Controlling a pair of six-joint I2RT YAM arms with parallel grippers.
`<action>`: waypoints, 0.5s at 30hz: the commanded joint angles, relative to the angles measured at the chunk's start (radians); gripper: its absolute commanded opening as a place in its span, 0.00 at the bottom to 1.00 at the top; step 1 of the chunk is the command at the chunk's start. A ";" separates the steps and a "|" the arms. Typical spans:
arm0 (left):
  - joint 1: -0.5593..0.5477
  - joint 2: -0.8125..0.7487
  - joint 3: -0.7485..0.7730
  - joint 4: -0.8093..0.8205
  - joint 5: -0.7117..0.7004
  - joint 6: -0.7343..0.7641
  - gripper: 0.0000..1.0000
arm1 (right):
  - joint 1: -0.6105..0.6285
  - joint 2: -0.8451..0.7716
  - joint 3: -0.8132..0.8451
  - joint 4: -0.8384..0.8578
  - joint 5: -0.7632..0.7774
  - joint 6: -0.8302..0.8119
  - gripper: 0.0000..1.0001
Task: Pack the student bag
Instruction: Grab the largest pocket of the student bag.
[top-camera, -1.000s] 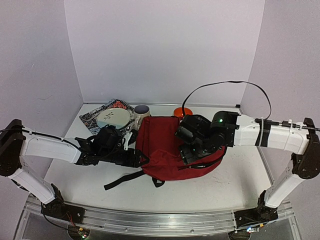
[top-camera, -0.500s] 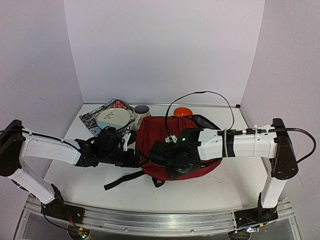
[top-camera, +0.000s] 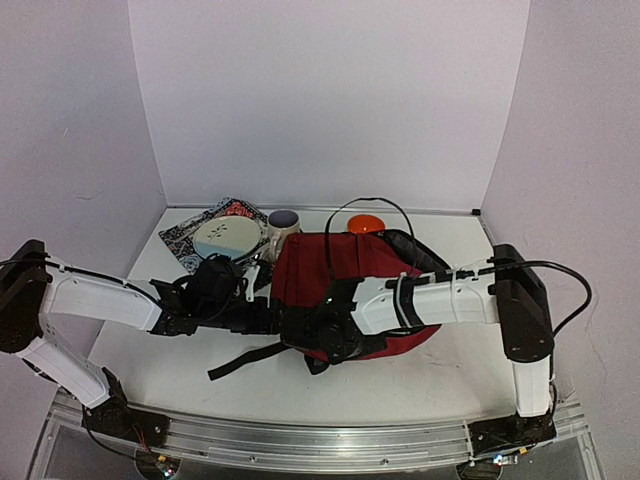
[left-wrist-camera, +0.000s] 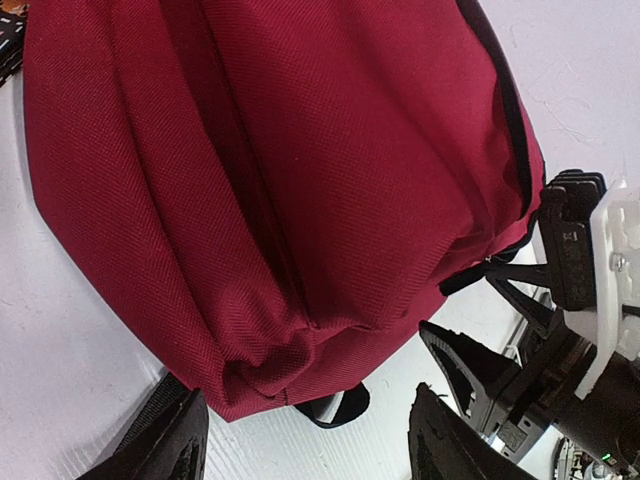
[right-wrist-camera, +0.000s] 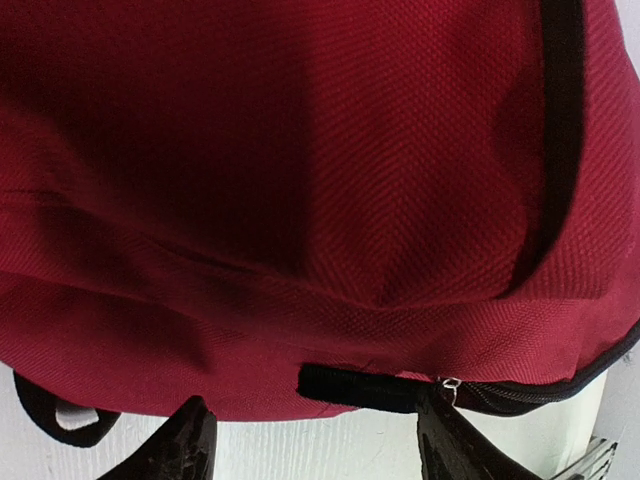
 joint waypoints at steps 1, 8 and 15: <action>-0.003 -0.013 -0.007 0.047 -0.009 -0.019 0.70 | 0.000 0.032 0.036 -0.159 0.112 0.110 0.66; -0.003 -0.013 -0.008 0.050 -0.004 -0.021 0.70 | -0.002 0.053 0.036 -0.222 0.169 0.167 0.58; -0.004 -0.015 -0.013 0.052 -0.003 -0.023 0.70 | -0.001 0.035 0.032 -0.250 0.187 0.179 0.48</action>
